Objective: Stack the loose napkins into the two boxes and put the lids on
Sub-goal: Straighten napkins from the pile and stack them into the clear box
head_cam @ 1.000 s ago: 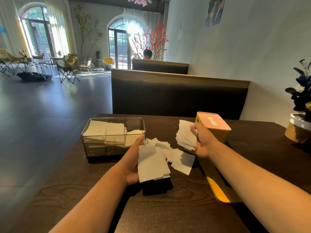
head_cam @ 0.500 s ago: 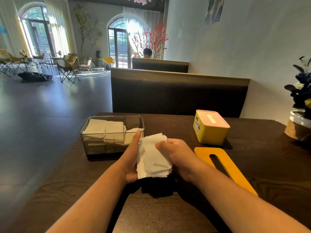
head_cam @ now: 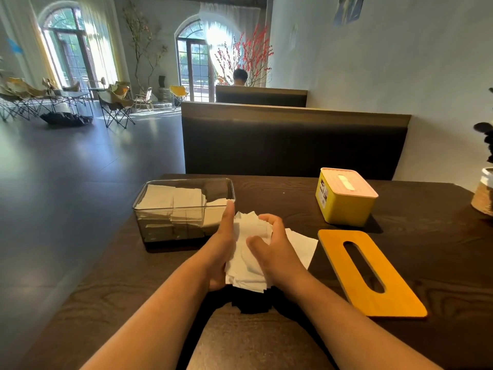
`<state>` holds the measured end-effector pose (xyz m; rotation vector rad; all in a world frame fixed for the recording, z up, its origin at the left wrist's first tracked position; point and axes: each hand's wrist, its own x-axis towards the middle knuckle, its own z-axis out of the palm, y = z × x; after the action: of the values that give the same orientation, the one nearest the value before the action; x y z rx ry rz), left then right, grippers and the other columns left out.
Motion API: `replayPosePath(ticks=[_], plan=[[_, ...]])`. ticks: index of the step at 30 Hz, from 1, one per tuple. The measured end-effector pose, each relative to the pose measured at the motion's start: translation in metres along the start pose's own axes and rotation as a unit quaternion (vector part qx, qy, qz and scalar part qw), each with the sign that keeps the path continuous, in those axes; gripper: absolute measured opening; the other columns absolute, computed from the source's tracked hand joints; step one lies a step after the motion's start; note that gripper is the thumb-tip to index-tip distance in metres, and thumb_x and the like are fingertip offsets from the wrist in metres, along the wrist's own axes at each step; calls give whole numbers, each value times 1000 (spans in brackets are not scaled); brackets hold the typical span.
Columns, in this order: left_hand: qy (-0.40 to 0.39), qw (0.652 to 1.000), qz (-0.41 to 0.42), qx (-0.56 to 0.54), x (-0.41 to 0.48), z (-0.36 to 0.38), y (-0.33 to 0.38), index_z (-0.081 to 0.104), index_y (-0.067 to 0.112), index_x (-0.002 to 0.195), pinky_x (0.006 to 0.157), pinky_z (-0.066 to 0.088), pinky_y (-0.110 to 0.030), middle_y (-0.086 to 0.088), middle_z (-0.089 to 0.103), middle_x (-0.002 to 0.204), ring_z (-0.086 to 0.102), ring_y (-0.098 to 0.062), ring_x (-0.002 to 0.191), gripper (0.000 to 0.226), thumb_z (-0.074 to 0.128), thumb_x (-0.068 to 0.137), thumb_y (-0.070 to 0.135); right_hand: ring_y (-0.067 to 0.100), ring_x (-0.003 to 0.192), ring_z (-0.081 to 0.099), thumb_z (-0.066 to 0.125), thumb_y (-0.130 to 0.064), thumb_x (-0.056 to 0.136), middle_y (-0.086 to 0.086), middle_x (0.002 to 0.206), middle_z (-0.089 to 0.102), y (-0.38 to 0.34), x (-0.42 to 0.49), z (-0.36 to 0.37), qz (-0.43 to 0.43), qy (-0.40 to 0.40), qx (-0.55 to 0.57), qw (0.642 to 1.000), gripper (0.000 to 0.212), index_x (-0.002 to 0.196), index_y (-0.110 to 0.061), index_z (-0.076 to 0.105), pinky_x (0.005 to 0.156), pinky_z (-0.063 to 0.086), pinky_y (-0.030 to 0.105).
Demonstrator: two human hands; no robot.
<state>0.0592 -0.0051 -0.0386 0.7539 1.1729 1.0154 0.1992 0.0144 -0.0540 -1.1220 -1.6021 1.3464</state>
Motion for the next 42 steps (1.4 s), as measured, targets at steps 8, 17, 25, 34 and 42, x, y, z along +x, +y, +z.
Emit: replayPosePath(ticks=[8,17,25,34,42], plan=[[-52,988,103,103,-9,-7,-4,59,18,140,107,52,-60,-15,72,129,70,-39,119,70,79,87,59,20,110,69,75,-10,94,0,127,66,3,-2,-15,-40,17,136,990,60,138,-41,49,89,63,39],[80,918,216,324,-51,-47,14,62,37,122,90,64,-37,11,69,116,72,-5,101,51,87,83,16,24,115,71,80,-2,87,-3,125,72,2,-1,-19,-36,-50,171,983,64,136,-35,55,89,64,45],[105,924,241,277,-51,-55,-25,44,48,139,88,60,-22,12,58,134,68,-7,115,73,83,87,13,11,115,61,82,-17,87,-12,136,49,6,-10,-3,-56,-106,-51,992,89,148,-53,29,86,58,17],[114,929,299,183,-49,-50,-30,42,48,142,89,63,-33,5,58,135,70,-9,115,79,68,92,-7,4,106,69,68,-6,96,-10,129,60,3,-15,5,-110,-73,-40,990,64,135,-53,47,85,62,27],[110,926,272,237,-43,-56,-35,39,54,139,101,58,-31,15,56,136,66,-1,116,75,79,90,12,10,117,60,75,-18,87,-9,140,49,10,-12,6,-95,-88,-156,979,86,145,-60,26,90,57,19]])
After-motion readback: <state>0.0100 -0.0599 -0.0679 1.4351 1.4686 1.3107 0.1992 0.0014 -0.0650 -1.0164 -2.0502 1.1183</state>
